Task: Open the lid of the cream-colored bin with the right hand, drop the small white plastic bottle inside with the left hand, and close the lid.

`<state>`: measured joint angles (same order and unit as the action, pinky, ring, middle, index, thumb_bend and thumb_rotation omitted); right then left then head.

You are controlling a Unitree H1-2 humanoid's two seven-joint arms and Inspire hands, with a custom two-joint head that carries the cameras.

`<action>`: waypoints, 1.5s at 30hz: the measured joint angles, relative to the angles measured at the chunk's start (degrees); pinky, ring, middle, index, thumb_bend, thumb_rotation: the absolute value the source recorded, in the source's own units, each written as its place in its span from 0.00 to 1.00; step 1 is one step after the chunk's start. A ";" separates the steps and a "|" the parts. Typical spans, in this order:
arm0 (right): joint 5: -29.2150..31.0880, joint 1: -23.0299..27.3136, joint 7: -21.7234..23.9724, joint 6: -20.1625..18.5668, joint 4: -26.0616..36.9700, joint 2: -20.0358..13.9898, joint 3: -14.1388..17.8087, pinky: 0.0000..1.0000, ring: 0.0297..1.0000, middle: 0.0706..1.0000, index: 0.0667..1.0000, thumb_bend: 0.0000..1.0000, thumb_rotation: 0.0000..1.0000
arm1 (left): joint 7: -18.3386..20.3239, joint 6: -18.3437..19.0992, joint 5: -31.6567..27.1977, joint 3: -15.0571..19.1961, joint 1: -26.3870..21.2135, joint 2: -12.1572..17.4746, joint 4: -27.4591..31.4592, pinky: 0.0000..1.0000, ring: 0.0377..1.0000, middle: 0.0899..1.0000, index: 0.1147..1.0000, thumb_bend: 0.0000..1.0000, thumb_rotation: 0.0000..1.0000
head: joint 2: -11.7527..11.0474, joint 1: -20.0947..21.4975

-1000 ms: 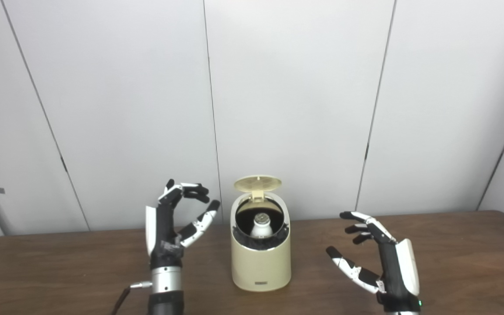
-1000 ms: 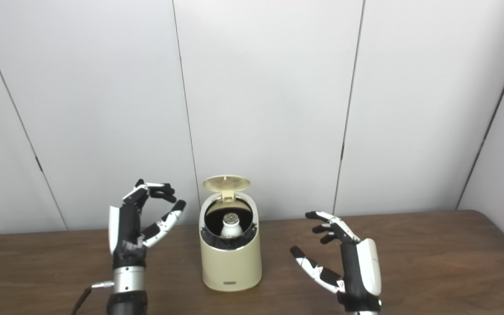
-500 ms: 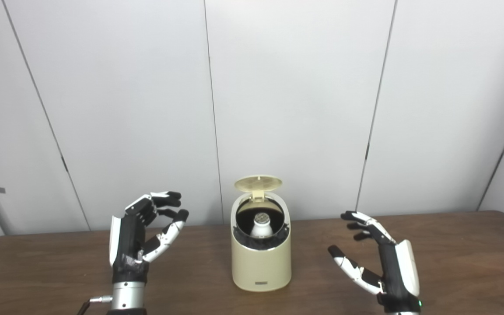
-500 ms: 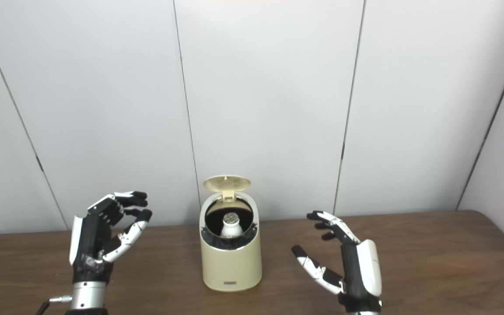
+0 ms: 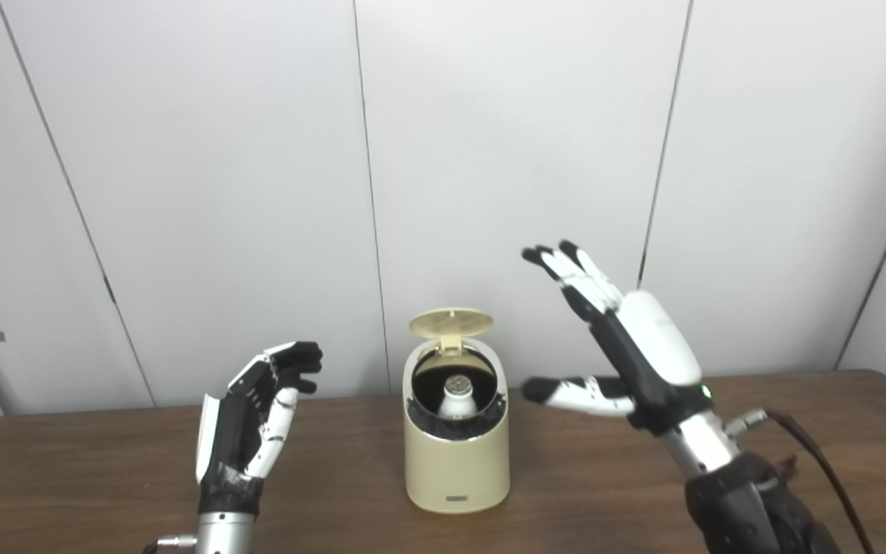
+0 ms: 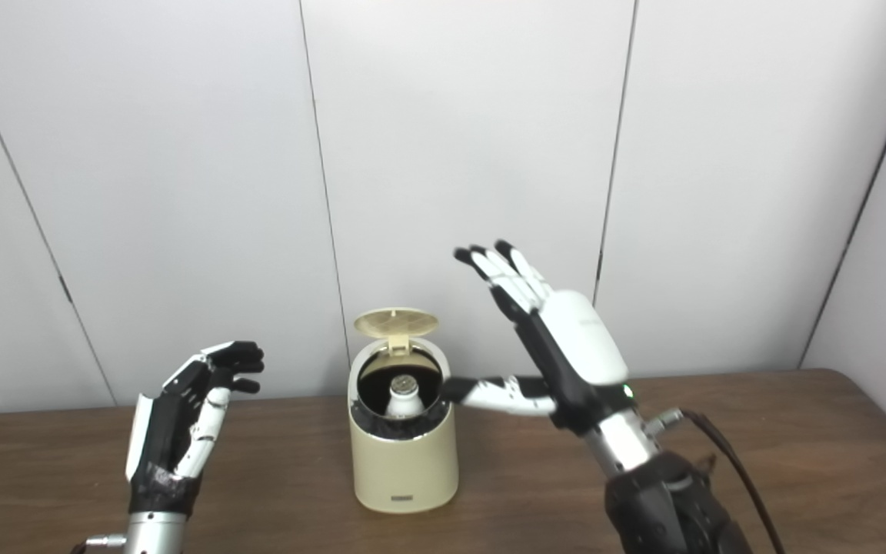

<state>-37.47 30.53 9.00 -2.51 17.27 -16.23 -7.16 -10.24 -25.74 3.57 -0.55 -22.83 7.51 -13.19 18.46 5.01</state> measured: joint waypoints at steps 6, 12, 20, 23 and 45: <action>-2.36 6.95 8.83 -4.42 0.49 -1.33 -2.42 0.97 1.00 0.93 0.89 0.91 1.00 | -0.66 0.00 0.55 -0.16 0.06 0.25 -0.01 0.59 0.67 0.66 0.63 0.33 0.72 | -0.09 -0.09; -2.27 12.98 14.10 -6.21 -4.02 -2.01 -5.11 0.97 0.99 0.93 0.88 0.93 0.97 | -0.93 0.00 1.00 -0.43 0.05 0.19 -0.37 0.60 0.68 0.66 0.63 0.36 0.69 | -0.26 -0.35; -2.05 15.63 14.94 -5.63 -11.98 -2.25 -7.66 0.92 0.96 0.90 0.85 0.92 0.98 | -2.04 0.00 1.10 -0.58 0.04 0.14 -0.71 0.61 0.69 0.67 0.65 0.24 0.75 | -0.53 -0.53; -2.00 16.48 15.10 -5.34 -13.58 -2.29 -8.32 0.94 0.97 0.91 0.86 0.89 1.00 | -2.17 0.00 1.24 -0.65 0.05 0.05 -0.99 0.61 0.69 0.68 0.65 0.28 0.74 | -0.35 -0.70; -2.31 11.33 15.65 -5.23 -9.00 -3.52 -9.78 0.97 0.89 0.79 0.75 0.87 1.00 | -3.24 0.00 2.28 -0.48 0.06 0.24 -0.81 0.62 0.70 0.68 0.65 0.36 0.76 | 1.23 0.00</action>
<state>-39.78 41.86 24.66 -7.74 8.28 -19.75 -16.94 -13.48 -25.74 5.85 -1.02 -22.77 7.75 -14.00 19.69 5.01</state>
